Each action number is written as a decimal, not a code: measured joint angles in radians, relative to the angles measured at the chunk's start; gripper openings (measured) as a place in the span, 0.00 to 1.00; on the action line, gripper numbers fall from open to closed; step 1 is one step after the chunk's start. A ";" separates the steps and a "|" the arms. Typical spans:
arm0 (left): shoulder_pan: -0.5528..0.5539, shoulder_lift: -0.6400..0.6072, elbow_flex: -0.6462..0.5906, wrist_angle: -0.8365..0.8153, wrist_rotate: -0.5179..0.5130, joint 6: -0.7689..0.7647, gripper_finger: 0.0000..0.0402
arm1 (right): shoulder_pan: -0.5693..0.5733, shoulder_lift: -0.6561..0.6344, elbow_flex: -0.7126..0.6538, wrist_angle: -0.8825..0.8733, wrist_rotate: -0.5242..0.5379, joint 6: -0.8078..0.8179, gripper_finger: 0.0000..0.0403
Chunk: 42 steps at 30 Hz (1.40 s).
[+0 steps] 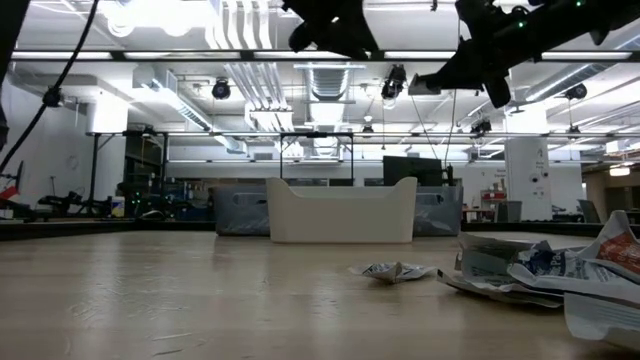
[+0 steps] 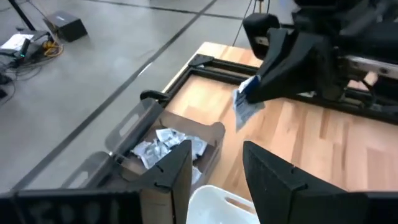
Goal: Pick & Place First Aid Supplies
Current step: Put the white alcohol pad into the right black bin
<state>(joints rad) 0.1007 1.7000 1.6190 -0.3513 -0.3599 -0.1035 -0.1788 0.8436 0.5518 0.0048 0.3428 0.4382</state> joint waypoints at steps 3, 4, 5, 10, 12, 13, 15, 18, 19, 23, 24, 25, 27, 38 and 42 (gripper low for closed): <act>-0.015 -0.039 -0.050 0.003 0.000 -0.021 0.35 | -0.001 0.000 0.000 -0.019 -0.002 0.010 0.02; -0.020 -0.054 -0.071 0.005 0.000 -0.031 0.35 | -0.001 0.000 0.000 -0.023 -0.002 0.011 0.02; -0.026 -0.067 -0.094 0.010 0.000 -0.048 0.35 | -0.001 0.000 0.000 -0.026 -0.002 0.011 0.02; -0.063 -0.144 -0.259 0.074 0.000 -0.123 0.35 | -0.001 0.000 0.000 -0.028 -0.006 0.014 0.02; -0.079 -0.182 -0.344 0.146 0.000 -0.137 0.35 | -0.001 0.000 0.000 -0.028 -0.007 0.015 0.02; -0.086 -0.204 -0.392 0.193 0.000 -0.146 0.35 | -0.001 0.000 0.000 -0.028 -0.008 0.017 0.02; -0.097 -0.251 -0.486 0.280 0.002 -0.162 0.35 | -0.001 0.005 0.000 -0.028 -0.008 0.022 0.02; -0.103 -0.332 -0.622 0.399 0.000 -0.171 0.35 | -0.001 0.028 0.000 -0.028 -0.005 0.030 0.02; -0.102 -0.359 -0.658 0.428 0.000 -0.172 0.35 | -0.003 0.042 0.000 -0.025 -0.004 0.033 0.02; -0.102 -0.477 -0.783 0.480 0.000 -0.178 0.35 | -0.023 0.104 0.011 -0.025 -0.003 0.032 0.02; -0.102 -0.505 -0.806 0.481 0.000 -0.175 0.35 | -0.032 0.122 0.018 -0.025 -0.003 0.032 0.02; -0.101 -0.535 -0.828 0.478 0.000 -0.166 0.35 | -0.042 0.140 0.028 -0.025 -0.003 0.032 0.02; -0.100 -0.593 -0.868 0.480 0.000 -0.143 0.35 | -0.068 0.177 0.052 -0.024 -0.003 0.025 0.02; -0.048 -0.871 -1.056 0.471 0.017 -0.114 0.34 | -0.235 0.342 0.215 -0.099 -0.014 -0.054 0.02; -0.015 -0.935 -1.113 0.468 0.093 -0.128 0.33 | -0.285 0.387 0.268 -0.163 -0.061 -0.080 0.02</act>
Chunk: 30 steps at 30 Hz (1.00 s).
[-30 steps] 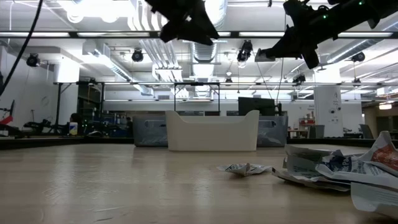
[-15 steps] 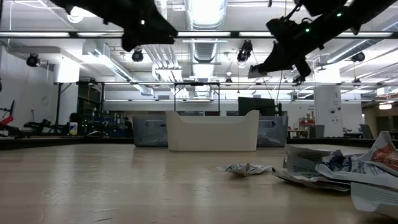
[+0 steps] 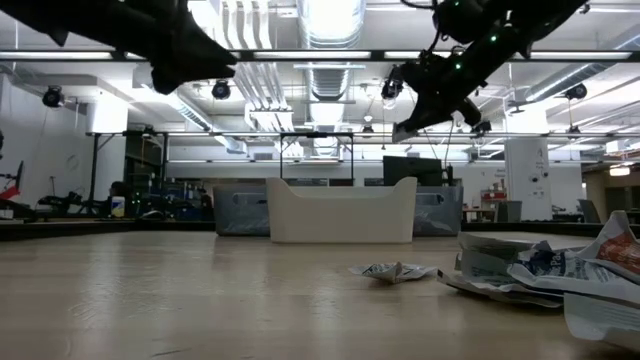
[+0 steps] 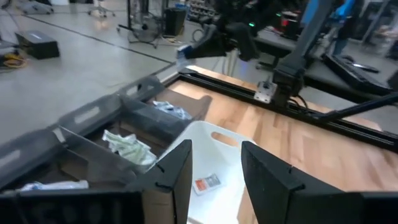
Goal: Pick & Place First Aid Supplies
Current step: Put the white alcohol pad into the right black bin
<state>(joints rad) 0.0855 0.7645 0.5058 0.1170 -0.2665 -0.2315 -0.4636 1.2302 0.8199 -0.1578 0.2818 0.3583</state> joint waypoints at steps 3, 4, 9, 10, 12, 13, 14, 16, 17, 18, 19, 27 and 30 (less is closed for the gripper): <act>0.028 -0.021 -0.030 0.000 0.070 -0.010 0.32 | -0.026 0.035 0.036 -0.060 -0.006 -0.016 0.02; 0.037 -0.023 -0.037 0.000 0.094 -0.011 0.31 | -0.033 0.047 0.048 -0.081 -0.006 -0.018 0.02; 0.075 -0.023 -0.050 0.000 0.151 0.003 0.30 | -0.059 0.117 0.101 -0.155 -0.030 -0.022 0.02; 0.080 -0.023 -0.051 0.000 0.152 0.010 0.30 | -0.063 0.134 0.111 -0.166 -0.040 -0.022 0.02; 0.088 -0.024 -0.053 -0.001 0.153 0.026 0.30 | -0.068 0.173 0.128 -0.187 -0.053 -0.022 0.02; 0.092 -0.024 -0.053 0.001 0.154 0.034 0.30 | -0.069 0.192 0.134 -0.196 -0.056 -0.022 0.02; 0.095 -0.025 -0.053 0.001 0.156 0.040 0.30 | -0.072 0.213 0.142 -0.206 -0.058 -0.022 0.02; 0.099 -0.025 -0.053 0.000 0.160 0.040 0.30 | -0.074 0.254 0.157 -0.209 -0.061 -0.022 0.02; 0.102 -0.028 -0.053 -0.001 0.163 0.040 0.30 | -0.077 0.272 0.163 -0.207 -0.074 -0.022 0.02; 0.104 -0.030 -0.053 -0.003 0.167 0.040 0.30 | -0.082 0.289 0.168 -0.209 -0.090 -0.022 0.02; 0.105 -0.035 -0.053 -0.004 0.169 0.040 0.30 | -0.085 0.306 0.175 -0.210 -0.104 -0.022 0.02; 0.129 -0.113 -0.054 -0.105 0.171 0.042 0.30 | -0.127 0.399 0.225 -0.210 -0.135 -0.014 0.02; 0.135 -0.133 -0.054 -0.125 0.171 0.042 0.30 | -0.143 0.424 0.248 -0.210 -0.171 -0.015 0.02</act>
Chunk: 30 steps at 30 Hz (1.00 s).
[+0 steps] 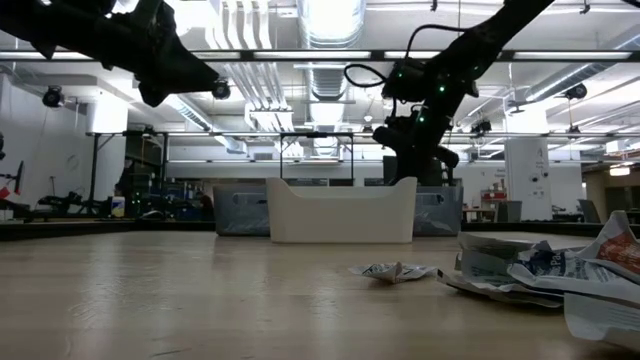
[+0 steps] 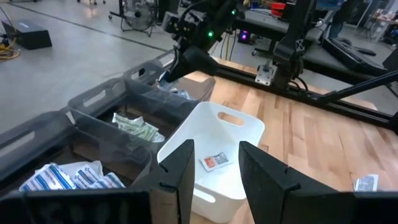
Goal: Pick & Place First Aid Supplies
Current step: Put the white alcohol pad into the right black bin
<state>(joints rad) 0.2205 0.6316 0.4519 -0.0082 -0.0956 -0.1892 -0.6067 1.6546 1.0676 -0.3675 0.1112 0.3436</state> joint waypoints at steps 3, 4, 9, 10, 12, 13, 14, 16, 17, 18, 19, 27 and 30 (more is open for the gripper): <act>0.001 -0.007 0.000 -0.010 0.000 0.002 0.30 | -0.010 0.032 0.018 0.000 -0.037 -0.002 0.02; 0.001 -0.007 0.000 -0.010 0.000 0.002 0.30 | -0.010 0.044 0.023 -0.004 -0.038 -0.002 0.02; 0.001 -0.006 0.000 -0.020 0.000 0.007 0.30 | -0.009 0.095 0.055 -0.046 -0.042 -0.003 0.02; 0.001 -0.006 0.000 -0.021 -0.001 0.007 0.30 | -0.009 0.100 0.059 -0.052 -0.041 -0.003 0.02; 0.001 -0.006 -0.001 -0.029 -0.001 0.007 0.30 | -0.009 0.106 0.068 -0.055 -0.040 -0.004 0.02; 0.001 -0.006 -0.002 -0.030 -0.001 0.007 0.30 | -0.009 0.108 0.073 -0.052 -0.040 -0.004 0.02; 0.001 -0.006 -0.005 -0.030 -0.001 0.007 0.30 | -0.009 0.108 0.075 -0.050 -0.040 -0.004 0.02; 0.001 -0.006 -0.011 -0.029 -0.002 0.007 0.30 | -0.009 0.107 0.078 -0.050 -0.040 -0.007 0.02; 0.001 -0.006 -0.015 -0.030 -0.002 0.006 0.30 | -0.009 0.106 0.078 -0.050 -0.040 -0.008 0.02; 0.001 -0.006 -0.017 -0.034 -0.002 0.006 0.30 | -0.009 0.103 0.078 -0.052 -0.040 -0.009 0.02; 0.001 -0.006 -0.017 -0.035 -0.002 0.005 0.30 | -0.009 0.101 0.078 -0.052 -0.040 -0.011 0.02; 0.001 -0.008 -0.017 -0.030 -0.002 0.021 0.30 | -0.010 0.095 0.077 -0.087 -0.041 -0.014 0.11; 0.001 -0.008 -0.017 -0.029 -0.001 0.021 0.30 | -0.009 0.095 0.077 -0.100 -0.033 -0.015 0.19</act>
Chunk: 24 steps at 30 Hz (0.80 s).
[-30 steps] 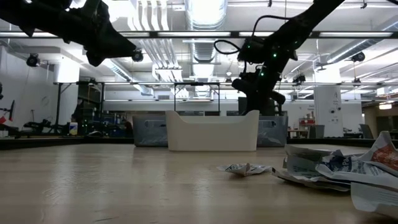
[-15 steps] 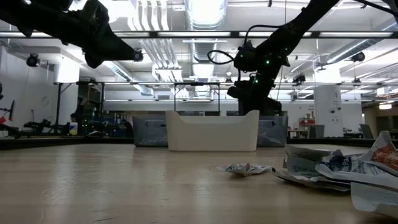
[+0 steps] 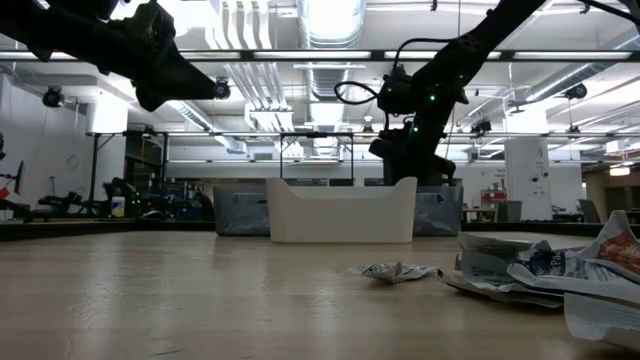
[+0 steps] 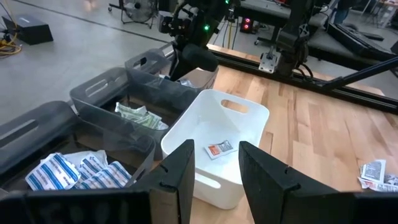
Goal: Pick & Place First Aid Supplies
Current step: Put the white alcohol pad into the right black bin, then put the orange ointment pack into the white bin
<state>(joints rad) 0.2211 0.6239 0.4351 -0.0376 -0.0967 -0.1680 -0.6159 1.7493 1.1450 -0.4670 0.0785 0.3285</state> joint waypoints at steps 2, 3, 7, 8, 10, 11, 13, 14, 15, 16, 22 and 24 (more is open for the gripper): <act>0.000 0.000 0.000 0.000 0.005 0.000 0.30 | 0.000 -0.002 0.000 -0.004 0.002 -0.014 0.23; 0.000 0.000 0.000 0.000 0.009 0.000 0.30 | 0.000 -0.004 0.002 -0.010 0.003 -0.017 0.25; 0.000 0.000 0.000 0.000 0.010 -0.001 0.30 | 0.000 -0.013 0.032 -0.063 0.007 -0.019 0.30; 0.000 0.000 0.000 0.000 0.010 0.000 0.30 | 0.000 -0.015 0.044 -0.087 0.016 -0.019 0.30; 0.000 0.000 0.000 0.000 0.010 0.008 0.30 | 0.000 -0.016 0.070 -0.139 0.054 -0.023 0.31; 0.000 0.000 0.000 0.000 0.010 0.012 0.30 | 0.001 -0.019 0.083 -0.168 0.074 -0.033 0.31; 0.000 0.000 0.000 0.000 0.010 0.014 0.30 | 0.003 -0.028 0.108 -0.220 0.108 -0.058 0.30; 0.000 0.000 0.000 0.000 0.010 0.013 0.30 | 0.003 -0.033 0.121 -0.241 0.114 -0.066 0.30; 0.000 0.000 0.000 0.000 0.010 0.010 0.30 | 0.003 -0.039 0.133 -0.259 0.115 -0.070 0.29; 0.000 0.000 0.000 0.000 0.010 0.009 0.30 | 0.003 -0.043 0.142 -0.274 0.115 -0.072 0.29; 0.000 0.000 0.000 0.000 0.010 -0.036 0.30 | 0.031 -0.111 0.175 -0.349 0.083 -0.106 0.25; 0.000 0.001 0.000 0.000 0.010 -0.060 0.30 | 0.050 -0.144 0.173 -0.384 0.057 -0.119 0.24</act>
<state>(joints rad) 0.2207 0.6247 0.4351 -0.0379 -0.0864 -0.2276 -0.5661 1.6050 1.3177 -0.8515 0.1353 0.2099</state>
